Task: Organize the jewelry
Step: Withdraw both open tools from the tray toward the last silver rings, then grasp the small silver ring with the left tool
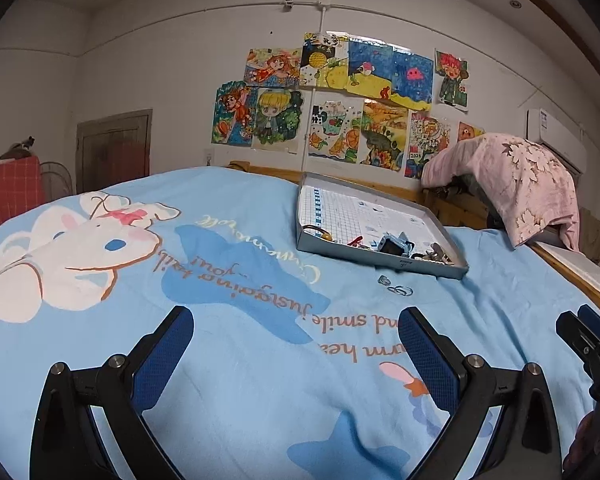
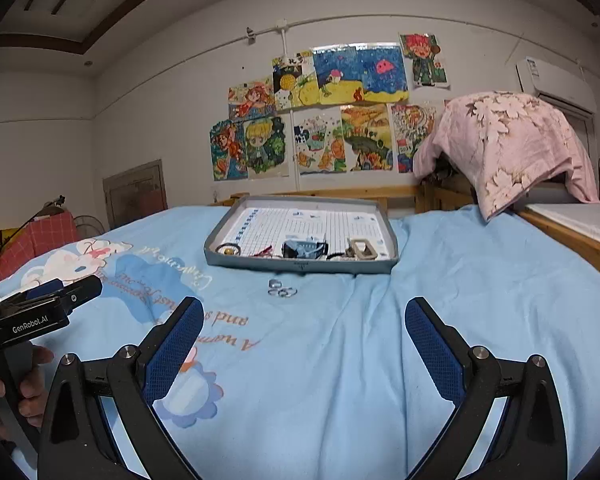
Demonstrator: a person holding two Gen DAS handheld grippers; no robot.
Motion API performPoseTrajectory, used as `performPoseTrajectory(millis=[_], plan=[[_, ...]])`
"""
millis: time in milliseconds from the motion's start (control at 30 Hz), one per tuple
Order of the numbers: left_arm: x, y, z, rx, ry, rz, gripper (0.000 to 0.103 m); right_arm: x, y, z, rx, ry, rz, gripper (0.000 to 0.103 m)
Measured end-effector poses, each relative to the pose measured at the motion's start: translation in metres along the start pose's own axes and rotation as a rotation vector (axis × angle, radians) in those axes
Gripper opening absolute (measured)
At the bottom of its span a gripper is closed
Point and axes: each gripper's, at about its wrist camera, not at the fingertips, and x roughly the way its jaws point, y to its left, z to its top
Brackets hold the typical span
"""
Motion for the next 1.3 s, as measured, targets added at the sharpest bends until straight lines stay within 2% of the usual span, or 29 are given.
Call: performPoseTrajectory(millis=[233,433,567,667,767,867,933,967,1033,1067,1100,1133,1200,1300], plan=[[0.009,-0.007,0.0,0.037,0.014,-0.005,0.103,0.009,-0.001,-0.002,-0.003,0.022,-0.002,0.099],[0.024,-0.015,0.019,0.085,0.003,0.012,0.103,0.017,0.0,0.009,-0.024,0.01,0.0,0.099],[0.049,-0.021,0.041,0.103,0.031,0.012,0.103,0.033,-0.002,0.027,-0.034,-0.006,0.003,0.099],[0.076,-0.022,0.055,0.086,0.059,-0.024,0.103,0.052,-0.01,0.04,0.008,-0.015,0.03,0.099],[0.106,-0.027,0.064,0.08,0.076,-0.064,0.103,0.078,-0.023,0.048,0.055,0.022,0.064,0.099],[0.13,-0.037,0.067,0.093,0.093,-0.107,0.093,0.105,-0.038,0.047,0.098,0.042,0.075,0.096],[0.15,-0.045,0.067,0.103,0.122,-0.144,0.08,0.125,-0.046,0.047,0.124,0.063,0.093,0.081],[0.16,-0.049,0.065,0.105,0.137,-0.165,0.077,0.135,-0.049,0.046,0.13,0.076,0.095,0.068],[0.182,-0.057,0.061,0.107,0.176,-0.211,0.06,0.156,-0.053,0.045,0.14,0.111,0.106,0.064],[0.188,-0.06,0.059,0.107,0.191,-0.227,0.056,0.168,-0.055,0.043,0.146,0.134,0.125,0.058],[0.198,-0.063,0.056,0.105,0.213,-0.249,0.046,0.18,-0.055,0.041,0.156,0.154,0.151,0.047],[0.208,-0.067,0.052,0.103,0.238,-0.269,0.04,0.187,-0.055,0.039,0.163,0.172,0.17,0.044],[0.221,-0.073,0.045,0.104,0.272,-0.3,0.032,0.209,-0.051,0.033,0.16,0.222,0.2,0.036],[0.234,-0.082,0.036,0.132,0.303,-0.321,0.031,0.231,-0.041,0.025,0.136,0.261,0.233,0.035]])
